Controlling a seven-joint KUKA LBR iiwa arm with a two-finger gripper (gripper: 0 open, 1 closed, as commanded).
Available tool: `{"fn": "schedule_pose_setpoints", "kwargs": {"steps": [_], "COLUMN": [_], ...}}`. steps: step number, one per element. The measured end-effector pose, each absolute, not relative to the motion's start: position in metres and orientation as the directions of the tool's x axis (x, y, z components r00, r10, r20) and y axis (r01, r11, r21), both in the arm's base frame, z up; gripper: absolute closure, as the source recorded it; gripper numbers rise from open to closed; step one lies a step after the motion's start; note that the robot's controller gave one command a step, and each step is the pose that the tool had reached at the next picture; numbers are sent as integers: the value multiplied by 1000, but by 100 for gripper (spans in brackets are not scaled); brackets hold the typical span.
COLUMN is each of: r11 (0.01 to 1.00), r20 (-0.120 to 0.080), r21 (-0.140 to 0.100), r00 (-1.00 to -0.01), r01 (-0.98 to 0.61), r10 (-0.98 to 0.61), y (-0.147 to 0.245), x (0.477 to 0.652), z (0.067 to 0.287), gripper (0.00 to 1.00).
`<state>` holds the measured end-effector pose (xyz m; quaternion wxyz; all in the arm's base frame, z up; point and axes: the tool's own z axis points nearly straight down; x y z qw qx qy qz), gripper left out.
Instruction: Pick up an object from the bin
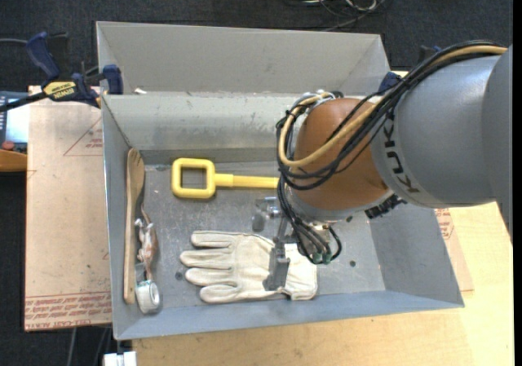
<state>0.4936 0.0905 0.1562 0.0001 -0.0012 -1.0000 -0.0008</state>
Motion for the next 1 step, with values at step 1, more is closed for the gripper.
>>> {"fn": "schedule_pose_setpoints", "kwargs": {"steps": [1], "r11": [993], "r20": [-3], "r21": [2], "r00": [-993], "r01": [-122], "r10": [-122], "y": [86], "x": [515], "z": [152], "gripper": [0]}}
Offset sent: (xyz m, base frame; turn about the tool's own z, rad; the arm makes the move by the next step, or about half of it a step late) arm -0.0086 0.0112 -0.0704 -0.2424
